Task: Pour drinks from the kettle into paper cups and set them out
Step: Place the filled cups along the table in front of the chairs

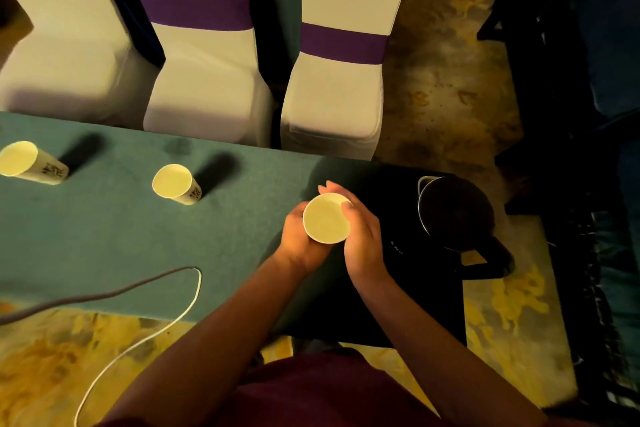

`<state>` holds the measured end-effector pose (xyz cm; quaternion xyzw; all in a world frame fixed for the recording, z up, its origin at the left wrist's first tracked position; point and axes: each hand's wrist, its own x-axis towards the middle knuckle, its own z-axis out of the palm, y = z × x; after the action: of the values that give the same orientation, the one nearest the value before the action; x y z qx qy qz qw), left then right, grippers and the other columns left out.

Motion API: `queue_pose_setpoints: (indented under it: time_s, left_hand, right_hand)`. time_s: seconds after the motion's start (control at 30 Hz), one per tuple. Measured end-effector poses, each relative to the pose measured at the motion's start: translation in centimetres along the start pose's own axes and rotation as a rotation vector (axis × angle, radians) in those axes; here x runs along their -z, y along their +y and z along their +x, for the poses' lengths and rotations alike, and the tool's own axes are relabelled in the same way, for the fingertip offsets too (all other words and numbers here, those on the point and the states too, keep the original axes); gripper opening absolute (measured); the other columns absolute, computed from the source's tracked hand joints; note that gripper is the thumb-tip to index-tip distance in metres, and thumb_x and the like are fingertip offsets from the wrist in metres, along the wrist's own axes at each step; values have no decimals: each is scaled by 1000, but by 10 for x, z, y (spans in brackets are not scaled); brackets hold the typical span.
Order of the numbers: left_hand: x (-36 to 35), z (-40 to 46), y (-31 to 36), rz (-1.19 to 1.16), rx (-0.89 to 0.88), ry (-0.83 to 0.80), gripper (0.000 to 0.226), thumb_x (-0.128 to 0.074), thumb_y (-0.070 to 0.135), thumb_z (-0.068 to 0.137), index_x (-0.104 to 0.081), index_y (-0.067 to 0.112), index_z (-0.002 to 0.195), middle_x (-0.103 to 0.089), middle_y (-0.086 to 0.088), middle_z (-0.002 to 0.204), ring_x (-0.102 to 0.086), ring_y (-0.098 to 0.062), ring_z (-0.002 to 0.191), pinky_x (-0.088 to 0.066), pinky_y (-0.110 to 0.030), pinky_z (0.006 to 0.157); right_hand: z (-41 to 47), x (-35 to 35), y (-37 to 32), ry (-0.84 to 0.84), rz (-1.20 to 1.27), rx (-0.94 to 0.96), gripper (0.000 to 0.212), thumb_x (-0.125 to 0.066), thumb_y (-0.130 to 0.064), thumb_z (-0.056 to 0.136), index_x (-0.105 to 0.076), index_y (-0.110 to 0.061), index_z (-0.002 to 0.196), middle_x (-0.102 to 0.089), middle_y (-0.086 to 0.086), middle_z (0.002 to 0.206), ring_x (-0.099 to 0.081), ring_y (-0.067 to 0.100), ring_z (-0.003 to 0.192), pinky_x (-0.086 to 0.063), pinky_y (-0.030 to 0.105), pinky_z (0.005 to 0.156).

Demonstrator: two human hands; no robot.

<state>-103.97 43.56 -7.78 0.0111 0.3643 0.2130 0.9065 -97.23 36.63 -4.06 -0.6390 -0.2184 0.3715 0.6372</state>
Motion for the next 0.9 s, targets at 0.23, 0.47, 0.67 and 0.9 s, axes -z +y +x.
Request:
queue_pose_setpoints:
  time_s: [0.23,0.47,0.67,0.9]
  left_hand:
    - [6,-38,31,-66,-104,29,94,-80,23,71,-36,1,150,-53,-14,135,-44,-29,140,-28,-40,121]
    - [38,-109,89,-167,-312,173,25,-36,20,99,-58,9,96,-62,-9,87,-61,-21,83,-53,-32,70]
    - [96,-170,139,-251,-442,194,33,-34,14,101,-64,3,93,-71,-11,78,-71,-21,68,-55,-33,70]
    - [171,-228,205,-268,-524,245,28,-34,11,99,-61,7,97,-64,-13,91,-62,-24,85,-51,-34,77]
  right_hand:
    - [-3,-48,-19,-154,-67,39,42,-42,-29,97,-76,-10,114,-75,6,120,-68,21,116,-52,36,102]
    - [-26,-131,-25,-357,-77,55,49,-43,-38,93,-73,-7,116,-77,6,115,-71,19,109,-55,30,95]
    - [-64,-219,-15,-525,-98,34,43,-38,-21,99,-74,-6,116,-77,5,116,-70,20,114,-53,33,101]
    - [-112,-327,6,-549,-41,22,42,-38,-22,98,-74,-7,113,-78,8,113,-70,23,112,-53,36,101]
